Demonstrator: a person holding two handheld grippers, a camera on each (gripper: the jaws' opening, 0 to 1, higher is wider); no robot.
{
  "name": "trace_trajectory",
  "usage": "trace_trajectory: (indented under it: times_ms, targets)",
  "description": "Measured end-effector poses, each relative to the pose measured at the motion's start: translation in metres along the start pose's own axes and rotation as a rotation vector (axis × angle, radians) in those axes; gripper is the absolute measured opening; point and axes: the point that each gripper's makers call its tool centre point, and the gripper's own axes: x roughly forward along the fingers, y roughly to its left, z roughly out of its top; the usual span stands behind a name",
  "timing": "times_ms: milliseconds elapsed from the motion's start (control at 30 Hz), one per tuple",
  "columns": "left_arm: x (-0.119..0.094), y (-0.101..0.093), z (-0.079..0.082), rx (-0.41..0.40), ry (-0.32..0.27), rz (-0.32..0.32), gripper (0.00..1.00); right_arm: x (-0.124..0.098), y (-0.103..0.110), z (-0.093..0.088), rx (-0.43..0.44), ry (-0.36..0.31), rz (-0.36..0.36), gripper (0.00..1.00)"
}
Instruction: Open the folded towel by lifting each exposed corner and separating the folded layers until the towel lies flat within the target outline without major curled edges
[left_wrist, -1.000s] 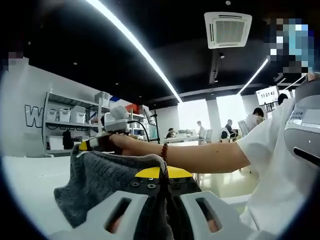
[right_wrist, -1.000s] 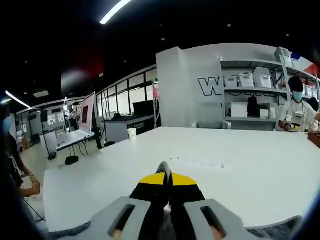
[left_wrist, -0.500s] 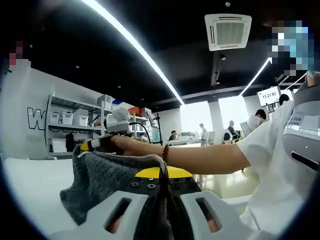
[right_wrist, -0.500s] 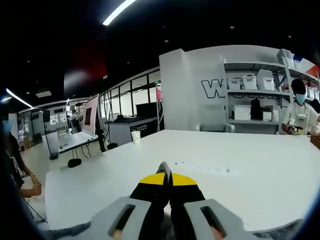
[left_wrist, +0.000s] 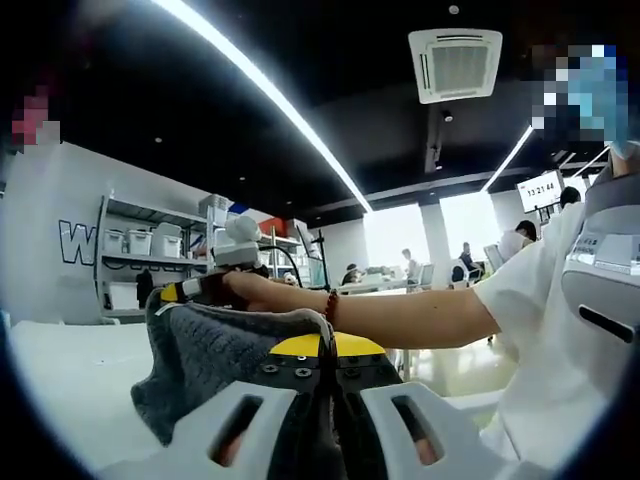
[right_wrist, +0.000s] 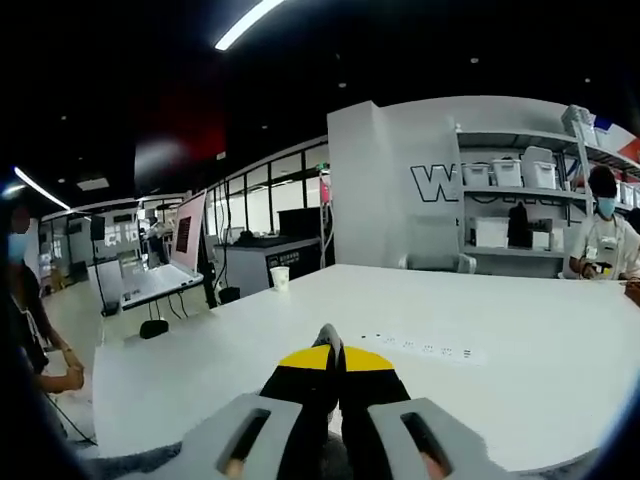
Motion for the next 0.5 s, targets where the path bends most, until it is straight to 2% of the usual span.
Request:
trace_trajectory:
  times_ms: [400,467,500]
  targets:
    - [-0.007,0.003,0.009,0.024,0.004,0.010,0.00,0.006,0.010,0.010,0.003,-0.012,0.016,0.00]
    - [-0.008,0.003,0.010,0.070,0.017,0.012,0.00,0.008,0.015,0.011,0.001,-0.013,0.023,0.00]
    - [-0.008,0.002,0.010,0.062,0.015,0.014,0.00,0.008,0.015,0.011,0.000,-0.013,0.022,0.00]
